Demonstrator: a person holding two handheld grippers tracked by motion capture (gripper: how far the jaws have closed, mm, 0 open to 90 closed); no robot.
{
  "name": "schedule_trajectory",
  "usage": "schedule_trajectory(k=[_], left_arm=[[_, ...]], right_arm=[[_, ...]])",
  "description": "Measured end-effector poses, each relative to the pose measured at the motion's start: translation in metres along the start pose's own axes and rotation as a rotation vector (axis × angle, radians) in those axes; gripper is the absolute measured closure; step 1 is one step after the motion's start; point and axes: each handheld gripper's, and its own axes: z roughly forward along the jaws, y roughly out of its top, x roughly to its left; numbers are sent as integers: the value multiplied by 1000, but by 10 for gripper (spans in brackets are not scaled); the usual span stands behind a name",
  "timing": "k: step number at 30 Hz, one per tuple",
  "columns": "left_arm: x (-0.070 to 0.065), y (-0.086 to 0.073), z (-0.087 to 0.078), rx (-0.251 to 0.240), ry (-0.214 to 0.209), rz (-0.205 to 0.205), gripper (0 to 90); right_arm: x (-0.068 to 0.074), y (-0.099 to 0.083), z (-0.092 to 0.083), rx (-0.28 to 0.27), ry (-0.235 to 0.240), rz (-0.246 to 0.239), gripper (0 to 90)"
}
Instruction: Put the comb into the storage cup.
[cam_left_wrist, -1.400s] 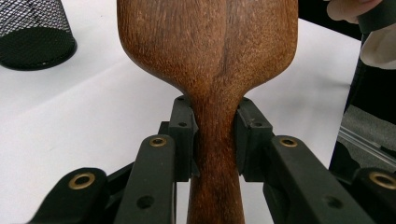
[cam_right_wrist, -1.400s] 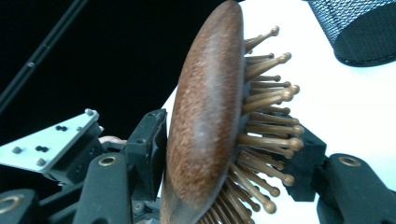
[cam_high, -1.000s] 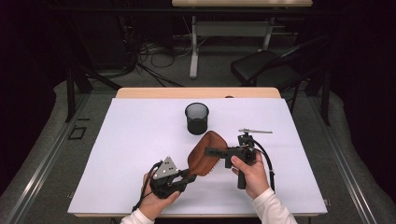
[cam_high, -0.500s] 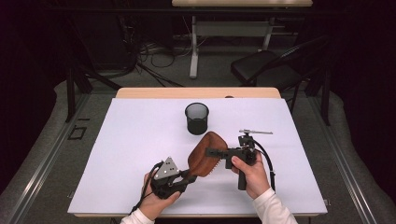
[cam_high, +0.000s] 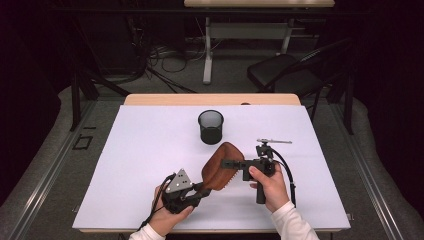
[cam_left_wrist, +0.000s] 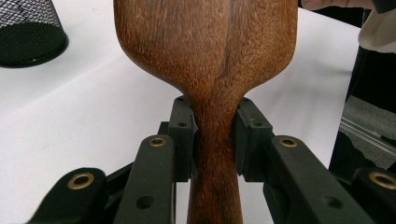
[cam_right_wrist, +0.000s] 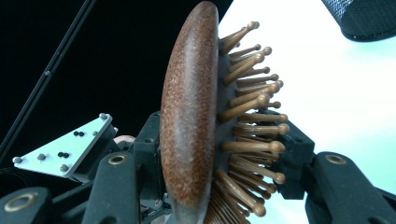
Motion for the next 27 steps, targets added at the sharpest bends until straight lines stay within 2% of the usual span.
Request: schedule_trajectory(k=[5,23,27], left_arm=[[-1,-1,2,0,-7,6,701],[-1,-1,3,-1,-3,-4,646],[-1,-1,3,2,-6,-8,629]], right_arm=[[-3,0,0,19,-2,23,477],[-10,-2,2,9,14,100,491],[-12,-2,2,21,15,116,491]])
